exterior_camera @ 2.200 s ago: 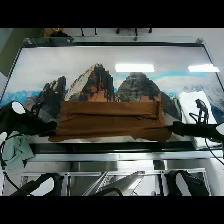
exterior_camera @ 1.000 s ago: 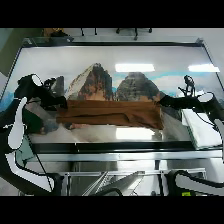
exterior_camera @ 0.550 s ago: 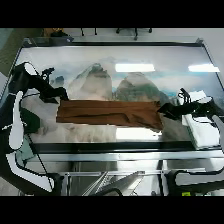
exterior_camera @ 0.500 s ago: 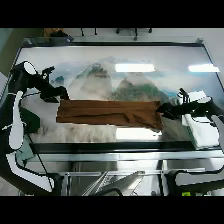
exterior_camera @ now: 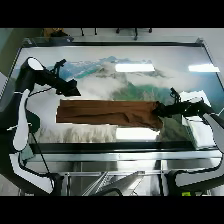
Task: Fold the shirts.
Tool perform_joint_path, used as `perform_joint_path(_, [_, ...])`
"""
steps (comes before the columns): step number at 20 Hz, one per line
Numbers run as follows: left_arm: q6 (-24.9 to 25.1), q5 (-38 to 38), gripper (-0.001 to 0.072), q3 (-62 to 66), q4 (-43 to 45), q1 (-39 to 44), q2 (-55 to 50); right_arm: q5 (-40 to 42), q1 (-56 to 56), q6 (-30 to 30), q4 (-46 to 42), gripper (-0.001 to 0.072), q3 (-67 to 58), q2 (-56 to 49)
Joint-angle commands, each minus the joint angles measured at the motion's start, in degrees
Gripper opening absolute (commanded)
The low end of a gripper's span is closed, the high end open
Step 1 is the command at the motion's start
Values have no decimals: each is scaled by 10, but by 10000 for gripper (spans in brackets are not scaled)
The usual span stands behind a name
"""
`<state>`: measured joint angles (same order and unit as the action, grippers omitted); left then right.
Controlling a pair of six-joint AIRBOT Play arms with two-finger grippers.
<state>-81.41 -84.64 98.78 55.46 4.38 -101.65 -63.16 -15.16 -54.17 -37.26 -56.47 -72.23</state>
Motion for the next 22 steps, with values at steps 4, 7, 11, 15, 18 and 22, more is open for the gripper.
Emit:
perform_joint_path(4, [-16,86,106,1,-15,197,-92,-99,2,-38,-26,24,-104,89])
perform_joint_path(7, [-37,181,105,6,-16,302,-155,-203,2,-80,-26,24,-198,128])
perform_joint_path(11, [-65,229,104,104,-16,381,-228,-272,2,-112,-26,24,-285,160])
perform_joint_path(15, [-85,157,104,202,-16,374,-236,-297,3,-121,-26,23,-288,161])
perform_joint_path(18, [-45,54,11,198,-16,314,-166,-292,4,-124,-26,24,-288,157])
perform_joint_path(22, [-16,-6,10,125,-15,179,0,-218,81,-151,-26,23,-287,155])
